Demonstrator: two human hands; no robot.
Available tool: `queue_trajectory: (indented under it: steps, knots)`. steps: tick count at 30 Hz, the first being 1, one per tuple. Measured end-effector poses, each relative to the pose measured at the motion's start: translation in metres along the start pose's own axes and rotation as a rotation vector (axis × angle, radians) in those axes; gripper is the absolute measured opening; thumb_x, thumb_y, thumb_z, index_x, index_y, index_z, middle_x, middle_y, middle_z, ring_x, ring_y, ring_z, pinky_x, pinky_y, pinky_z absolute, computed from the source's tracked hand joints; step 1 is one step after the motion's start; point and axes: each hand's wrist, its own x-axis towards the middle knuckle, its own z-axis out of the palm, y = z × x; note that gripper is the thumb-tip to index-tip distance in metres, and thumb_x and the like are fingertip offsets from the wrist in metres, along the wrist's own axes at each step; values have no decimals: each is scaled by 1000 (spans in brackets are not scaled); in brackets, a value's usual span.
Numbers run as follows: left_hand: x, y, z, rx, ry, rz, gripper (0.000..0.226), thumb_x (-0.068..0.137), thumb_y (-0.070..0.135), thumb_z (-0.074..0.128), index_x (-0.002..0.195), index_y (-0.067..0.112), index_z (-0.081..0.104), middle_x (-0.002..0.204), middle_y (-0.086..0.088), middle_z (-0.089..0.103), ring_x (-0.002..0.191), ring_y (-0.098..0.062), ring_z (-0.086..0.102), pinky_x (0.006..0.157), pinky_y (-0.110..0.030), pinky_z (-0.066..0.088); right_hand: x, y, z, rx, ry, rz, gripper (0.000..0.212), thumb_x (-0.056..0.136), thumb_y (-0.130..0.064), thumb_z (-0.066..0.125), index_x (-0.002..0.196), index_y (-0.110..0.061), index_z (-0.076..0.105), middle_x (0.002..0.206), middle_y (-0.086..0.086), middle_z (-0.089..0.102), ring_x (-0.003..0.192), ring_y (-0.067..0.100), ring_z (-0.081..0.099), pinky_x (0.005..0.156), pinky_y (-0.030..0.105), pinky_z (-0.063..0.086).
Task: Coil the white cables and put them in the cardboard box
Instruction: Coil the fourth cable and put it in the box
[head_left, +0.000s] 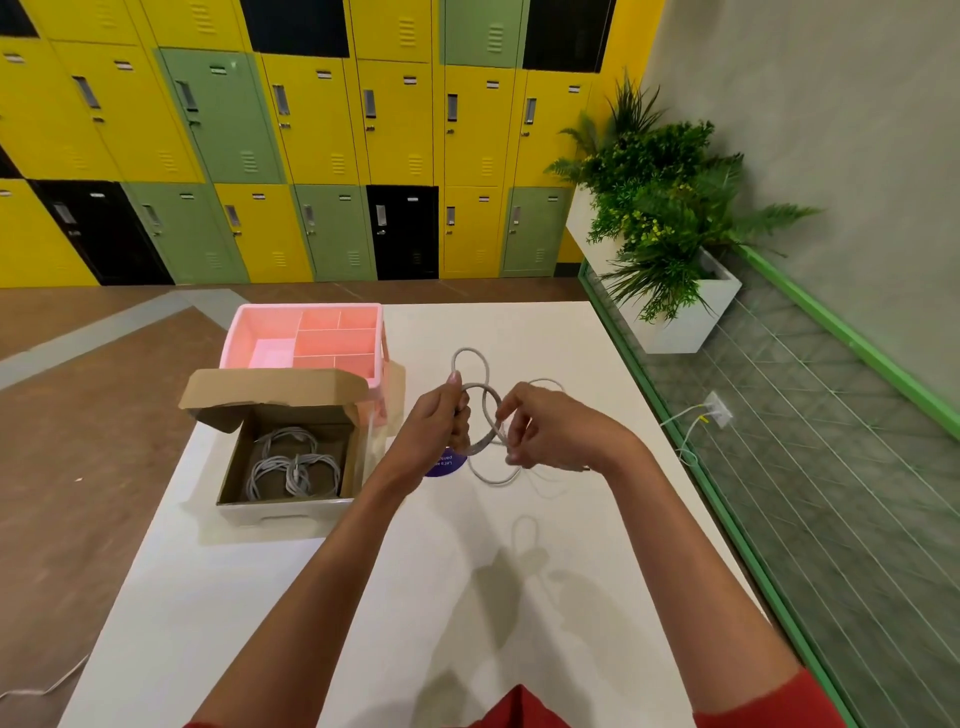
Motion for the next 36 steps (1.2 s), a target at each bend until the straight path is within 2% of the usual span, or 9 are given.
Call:
queue_trajectory:
  steps: [4,10,16,19,22,26,30,33,36]
  knots:
    - [4,-4,-6,9,60,16,36,104,33,30,77,12,42,60,2,34,48,-4,34,48,-16,37,-2,-2,2,-198,-58,-126,32,88,3,55,114,-13,62,85,-3,56,80,14,53,76,28,46]
    - [8,-16,-10,60,115,3,37,103,35,31,75,15,45,52,11,41,48,-6,39,50,-16,40,-8,-7,-10,-133,-2,-277,37,88,14,37,97,-12,61,97,-1,61,83,7,50,69,13,39]
    - [14,-22,-12,136,202,-14,42,103,36,30,91,5,56,75,-11,58,68,-15,57,67,-28,52,-21,-27,-15,-10,-57,-376,22,84,0,43,94,-12,58,94,-1,63,79,1,45,71,12,35]
    - [11,-22,-14,116,169,-17,36,103,34,32,82,11,51,59,6,50,54,-8,48,54,-20,45,-21,-26,-23,221,56,-449,11,87,-13,53,82,-21,58,100,5,68,78,13,52,70,22,44]
    - [5,-23,-11,124,118,-4,34,103,32,33,81,14,50,60,8,49,52,-4,46,55,-21,42,-12,-17,-30,372,265,-431,19,97,-20,54,79,-19,60,96,8,70,97,28,60,87,33,48]
    - [-3,-21,-4,263,82,66,22,104,26,33,94,20,52,97,-11,59,83,-18,55,72,-39,52,-3,-10,-33,453,446,-394,28,101,-15,44,76,-10,54,87,6,68,80,-3,60,74,8,41]
    - [-4,-15,-4,325,-39,119,25,104,31,33,98,25,56,103,-25,58,83,-32,55,75,-50,51,8,2,-32,589,590,-317,33,102,-17,41,72,-17,54,83,-4,66,68,-5,51,59,10,39]
    - [-7,-7,3,318,-109,133,31,105,27,32,95,14,58,79,-28,50,64,-18,44,56,-26,45,21,16,-32,770,693,-177,36,103,-21,39,70,-19,52,80,-7,62,68,5,46,59,19,35]
    - [-14,1,12,262,-164,135,32,105,22,33,93,5,57,56,2,41,51,-6,35,51,-16,38,31,29,-29,895,764,-56,38,104,-21,38,68,-17,50,77,-5,58,65,8,44,60,23,33]
